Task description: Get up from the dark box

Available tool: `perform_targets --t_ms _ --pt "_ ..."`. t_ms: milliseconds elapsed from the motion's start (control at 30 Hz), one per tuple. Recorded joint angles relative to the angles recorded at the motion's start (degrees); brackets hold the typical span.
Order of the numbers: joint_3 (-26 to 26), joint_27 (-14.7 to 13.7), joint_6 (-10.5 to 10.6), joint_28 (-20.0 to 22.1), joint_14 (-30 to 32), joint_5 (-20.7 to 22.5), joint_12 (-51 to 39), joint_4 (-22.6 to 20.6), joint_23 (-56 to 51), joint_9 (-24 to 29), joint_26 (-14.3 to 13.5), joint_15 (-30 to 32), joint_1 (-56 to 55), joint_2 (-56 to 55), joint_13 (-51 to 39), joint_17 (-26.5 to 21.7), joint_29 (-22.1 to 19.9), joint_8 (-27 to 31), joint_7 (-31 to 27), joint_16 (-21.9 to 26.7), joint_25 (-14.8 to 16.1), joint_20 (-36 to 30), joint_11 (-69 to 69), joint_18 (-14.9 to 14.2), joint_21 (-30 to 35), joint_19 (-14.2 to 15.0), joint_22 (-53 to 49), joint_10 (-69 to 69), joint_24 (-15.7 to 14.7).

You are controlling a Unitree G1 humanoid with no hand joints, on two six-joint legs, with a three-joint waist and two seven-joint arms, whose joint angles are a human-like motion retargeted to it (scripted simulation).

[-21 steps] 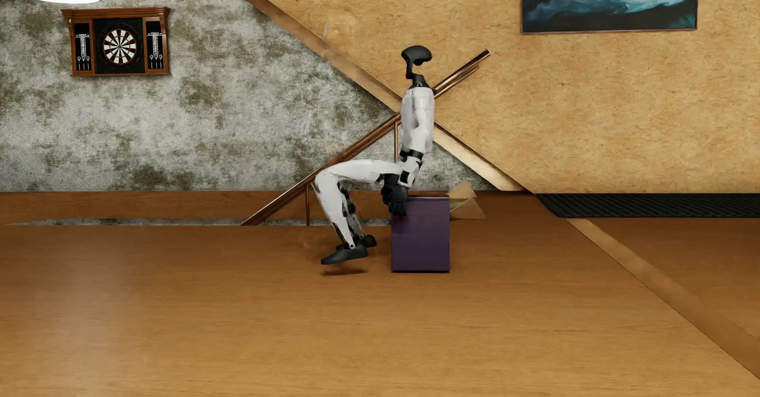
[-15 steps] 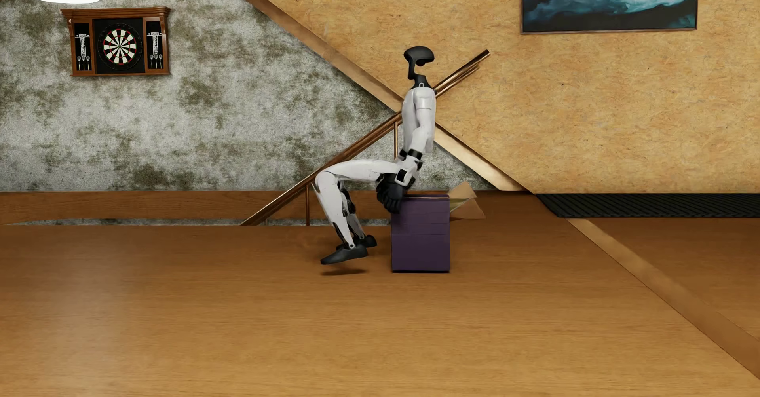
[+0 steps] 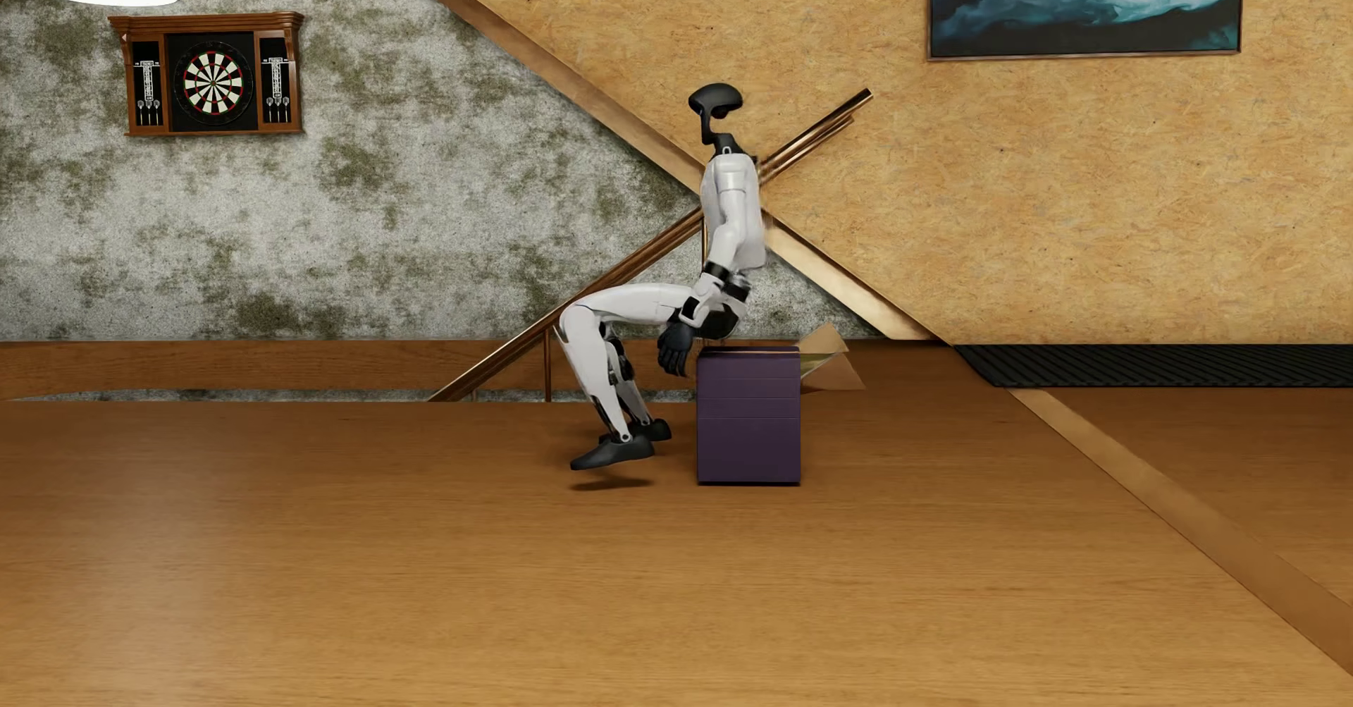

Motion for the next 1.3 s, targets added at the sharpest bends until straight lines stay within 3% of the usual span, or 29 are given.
perform_targets --t_ms 100,167,200,267,333,367,433,467,500,533,600,667,733,833,967,1067,1133,1167,1233,1300 --pt "-0.10 -0.57 -0.10 1.70 -0.94 0.69 1.73 0.73 -15.83 0.95 -0.18 -0.37 -4.92 -5.01 5.22 -3.89 0.40 0.94 -0.73 2.74 2.46 3.25 0.74 -0.93 -5.27 0.48 -9.90 0.92 -3.26" --pt "-0.25 -1.45 -0.46 7.59 -1.55 1.54 4.92 1.65 -31.53 1.28 -0.75 -0.33 -8.70 -8.89 9.92 -7.27 -3.84 1.59 -1.43 5.41 3.31 7.24 1.50 -1.97 -8.56 0.53 -22.31 1.88 -8.11" --pt "-0.33 -1.88 -0.74 12.32 -1.82 1.99 6.34 2.28 -39.28 1.51 -1.85 0.19 -10.66 -11.08 11.35 -9.07 -8.50 1.94 -1.74 6.74 3.82 9.31 1.84 -2.58 -9.21 0.61 -29.80 2.34 -10.47" --pt "-0.40 -3.36 -1.43 23.03 -2.41 2.43 7.47 3.25 -52.54 2.45 -5.51 0.86 -14.45 -15.13 11.99 -13.16 -21.26 2.65 -2.53 10.05 1.13 12.23 2.58 -3.92 -9.32 1.10 -46.14 3.23 -12.44" --pt "-0.30 -6.12 -2.29 31.41 -2.95 2.61 4.46 3.57 -62.10 4.37 -10.00 0.46 -18.07 -19.00 7.76 -18.89 -32.64 3.10 -3.02 15.75 -1.41 12.38 3.17 -5.00 -6.56 1.41 -60.76 3.63 -11.39" --pt "-0.33 -7.82 -2.85 31.68 -3.27 2.84 1.87 3.84 -65.43 5.45 -11.43 0.21 -19.93 -20.98 2.88 -22.34 -34.41 3.27 -3.38 19.55 -3.34 11.55 3.27 -5.64 -3.17 1.62 -66.61 3.71 -9.55" --pt "-0.62 -10.13 -3.65 23.59 -3.77 2.87 -5.73 4.03 -69.39 8.15 -12.46 -0.32 -23.42 -24.44 -12.70 -29.43 -30.91 3.34 -3.96 29.25 -5.59 7.62 3.18 -6.42 8.73 2.26 -74.90 3.57 -7.58" --pt "-0.72 -10.92 -4.09 17.73 -4.13 3.11 -10.91 4.50 -70.48 9.36 -12.20 -0.52 -25.07 -26.20 -23.21 -32.70 -28.07 3.35 -4.28 34.71 -5.37 3.74 3.08 -6.71 18.12 2.58 -77.63 3.56 -8.43" --pt "-0.80 -11.79 -4.22 15.12 -4.68 3.28 -17.61 4.73 -70.96 10.72 -12.91 -0.86 -26.41 -27.51 -35.66 -35.27 -25.89 3.16 -4.61 39.75 -4.59 -2.52 2.89 -6.91 29.77 2.88 -79.09 3.49 -9.60" --pt "-0.83 -13.13 -4.17 16.54 -5.13 3.13 -25.10 4.50 -71.14 11.67 -14.35 -1.32 -27.79 -28.84 -48.58 -36.90 -23.59 3.09 -4.64 43.68 -3.94 -10.05 2.74 -6.86 42.05 3.25 -79.43 3.36 -11.29" --pt "-0.73 -14.72 -4.06 18.93 -6.04 3.19 -42.43 4.21 -71.73 14.31 -15.63 -2.16 -29.47 -30.37 -70.23 -37.49 -28.51 2.91 -4.34 48.23 -1.63 -24.01 1.82 -6.40 62.28 3.38 -78.65 2.44 -14.31" --pt "-0.76 -15.55 -3.89 23.04 -7.04 3.58 -57.17 3.82 -71.78 16.22 -17.40 -2.83 -29.63 -30.49 -80.16 -35.91 -33.14 2.72 -3.97 48.69 -0.56 -37.37 -0.04 -6.42 71.41 3.05 -77.80 0.52 -15.55" --pt "-0.70 -15.48 -4.10 22.97 -7.00 4.47 -61.49 2.64 -70.04 16.66 -17.00 -2.50 -28.78 -29.45 -80.04 -33.88 -33.79 2.02 -3.43 46.99 -1.60 -41.81 -3.96 -5.34 70.84 2.00 -76.71 -3.37 -15.10" --pt "-0.63 -15.56 -3.93 20.56 -5.49 4.59 -56.20 0.53 -61.08 15.32 -15.91 -0.82 -22.70 -23.64 -70.69 -28.85 -30.52 0.21 -1.72 40.04 -4.36 -38.12 -14.69 -2.93 62.24 0.74 -68.61 -14.41 -10.93" --pt "-0.30 -16.90 -3.79 10.01 -1.00 4.18 -48.26 -1.47 -36.72 10.71 -13.98 3.85 -6.63 -8.71 -56.08 -13.96 -20.01 -3.19 1.43 24.27 -12.07 -32.55 -35.26 0.00 48.89 -1.28 -45.25 -36.07 -0.99" --pt "-0.14 -17.90 -3.87 1.57 3.25 3.39 -43.71 -2.40 -13.51 5.49 -13.28 7.65 8.77 5.67 -47.53 0.30 -9.48 -6.83 3.91 9.72 -17.65 -29.09 -51.32 1.21 40.80 -2.10 -20.65 -53.65 7.72" --pt "0.02 -16.70 -3.34 -2.98 6.73 3.03 -40.09 -2.81 -4.42 0.87 -10.91 10.46 19.33 15.77 -42.30 6.44 -0.57 -9.34 5.84 1.32 -20.00 -28.10 -61.79 1.39 37.68 -2.28 -7.16 -65.09 12.45" --pt "-0.18 -13.48 -2.96 -5.24 8.52 2.85 -37.50 -3.47 -1.22 -1.80 -8.76 11.62 25.02 21.20 -38.89 8.34 1.87 -10.58 6.55 -1.51 -17.61 -27.45 -67.06 1.59 34.89 -2.63 -3.78 -71.17 13.30" --pt "-0.62 -7.78 -2.44 -7.47 11.60 3.85 -30.48 -4.88 1.24 -7.42 -5.35 13.73 36.89 32.05 -30.90 9.90 2.76 -12.86 7.68 -3.49 -11.48 -24.19 -77.29 2.96 28.99 -4.25 -1.42 -83.35 11.14" --pt "-0.67 -7.45 -2.06 -6.73 13.89 5.63 -22.32 -5.67 -1.45 -13.71 -3.25 15.37 47.44 41.77 -23.18 8.16 3.76 -14.83 8.48 -2.80 -7.23 -19.53 -86.50 4.12 24.06 -5.83 -1.07 -93.62 6.03"
